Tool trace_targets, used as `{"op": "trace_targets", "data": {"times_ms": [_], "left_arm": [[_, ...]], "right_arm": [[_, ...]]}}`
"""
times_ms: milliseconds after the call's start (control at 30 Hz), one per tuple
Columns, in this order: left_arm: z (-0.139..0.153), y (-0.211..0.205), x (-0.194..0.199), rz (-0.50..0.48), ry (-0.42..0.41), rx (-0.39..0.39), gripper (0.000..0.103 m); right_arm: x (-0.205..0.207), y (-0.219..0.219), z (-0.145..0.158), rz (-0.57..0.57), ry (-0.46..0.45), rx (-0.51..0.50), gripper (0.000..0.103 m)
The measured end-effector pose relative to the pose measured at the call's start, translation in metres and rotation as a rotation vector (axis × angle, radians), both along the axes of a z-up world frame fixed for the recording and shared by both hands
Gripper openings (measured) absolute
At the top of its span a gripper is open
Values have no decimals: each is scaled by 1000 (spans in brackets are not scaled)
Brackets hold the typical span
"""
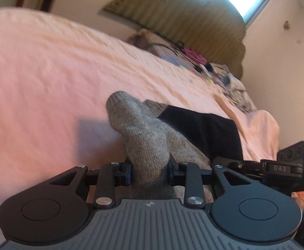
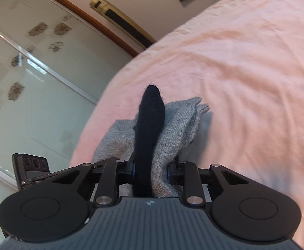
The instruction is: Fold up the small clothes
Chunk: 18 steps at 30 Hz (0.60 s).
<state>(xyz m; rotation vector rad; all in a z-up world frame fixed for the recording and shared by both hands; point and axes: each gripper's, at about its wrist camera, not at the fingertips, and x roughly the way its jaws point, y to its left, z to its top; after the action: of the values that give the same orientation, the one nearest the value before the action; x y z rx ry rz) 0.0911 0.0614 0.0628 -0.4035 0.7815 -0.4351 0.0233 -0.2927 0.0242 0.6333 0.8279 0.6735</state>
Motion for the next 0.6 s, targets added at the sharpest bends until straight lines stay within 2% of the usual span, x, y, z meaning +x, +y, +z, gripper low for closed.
{"op": "trace_targets", "data": {"times_ms": [67,100,167,200,233,267,300,367,433,467,500,533,567,600], "left_arm": [[6,6,13,49,-17,50,30],[4,6,21,51,-23,88,33],[-13,9,32,59,50,126,38],[-21,16,31,87,97,111,42],[-25,26,21,106,109,57,49],[-26,35,8,97,111,-10,55],[-27,38,-4,76,113,-49,65],[-30,37,-35,28,107,-91,68],[-39,30,-55,-12,132,-117,68],[-46,24,-59,-29,164,-136,68],[-50,19,-63,-29,157,-148,66],[-49,14,-67,-22,139,-122,43],[-50,9,-68,-33,152,-85,23],[-49,9,-69,-32,165,-78,18]], "right_arm": [[15,12,-1,-12,11,35,29],[25,17,-2,-26,20,52,29],[40,26,-11,-82,38,33,36],[44,28,-16,-123,67,-5,48],[46,28,-21,-158,104,-38,64],[40,25,-23,-173,123,-41,66],[31,20,-23,-152,120,-14,67],[8,13,-22,-93,105,6,74],[-17,10,-23,-45,114,-11,74],[-25,12,-26,-23,129,-23,74],[-32,14,-30,-8,141,-32,73],[-39,17,-31,2,123,-37,69],[-43,21,-32,16,113,-55,62],[-44,25,-34,28,125,-81,31]]}}
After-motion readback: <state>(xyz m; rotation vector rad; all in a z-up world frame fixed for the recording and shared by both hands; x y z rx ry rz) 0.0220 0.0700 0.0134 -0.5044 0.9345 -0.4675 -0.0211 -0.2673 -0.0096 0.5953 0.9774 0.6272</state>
